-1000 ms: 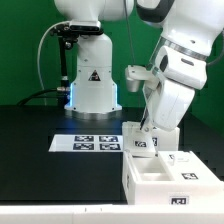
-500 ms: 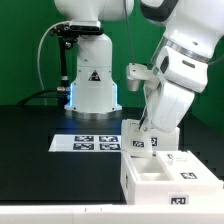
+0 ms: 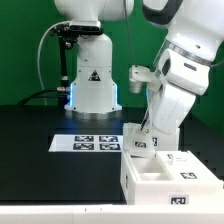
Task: Assemble cabinet
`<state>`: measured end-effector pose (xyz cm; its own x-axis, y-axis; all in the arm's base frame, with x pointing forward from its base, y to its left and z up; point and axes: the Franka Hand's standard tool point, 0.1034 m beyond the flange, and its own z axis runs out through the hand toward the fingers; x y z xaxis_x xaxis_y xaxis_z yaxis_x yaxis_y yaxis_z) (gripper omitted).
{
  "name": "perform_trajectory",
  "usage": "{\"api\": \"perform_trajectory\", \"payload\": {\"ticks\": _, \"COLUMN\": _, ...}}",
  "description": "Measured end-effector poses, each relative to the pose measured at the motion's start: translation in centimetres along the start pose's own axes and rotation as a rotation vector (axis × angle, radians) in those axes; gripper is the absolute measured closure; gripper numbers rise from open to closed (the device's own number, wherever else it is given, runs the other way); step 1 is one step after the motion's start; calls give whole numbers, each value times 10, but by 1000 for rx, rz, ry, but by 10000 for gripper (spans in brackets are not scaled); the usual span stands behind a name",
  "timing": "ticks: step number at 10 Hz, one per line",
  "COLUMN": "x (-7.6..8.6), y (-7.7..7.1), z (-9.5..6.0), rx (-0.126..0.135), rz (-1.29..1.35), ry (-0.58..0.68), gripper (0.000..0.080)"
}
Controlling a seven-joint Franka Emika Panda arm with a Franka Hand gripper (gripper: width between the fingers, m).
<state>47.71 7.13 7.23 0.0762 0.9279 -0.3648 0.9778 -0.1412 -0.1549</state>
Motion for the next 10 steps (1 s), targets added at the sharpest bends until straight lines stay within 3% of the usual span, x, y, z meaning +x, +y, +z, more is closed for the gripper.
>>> {"api": "perform_trajectory", "payload": {"ticks": 3, "x": -2, "y": 1, "z": -1, "rx": 1, "rz": -30, "ry": 2, "gripper": 733}}
{"api": "perform_trajectory", "payload": {"ticks": 6, "x": -8, "y": 1, "z": 2, "rx": 41, "rz": -64, "ry": 49, "gripper": 733}}
{"api": "perform_trajectory", "payload": {"ticks": 10, "x": -5, "y": 0, "z": 0, "rx": 40, "rz": -57, "ry": 58, "gripper": 733}}
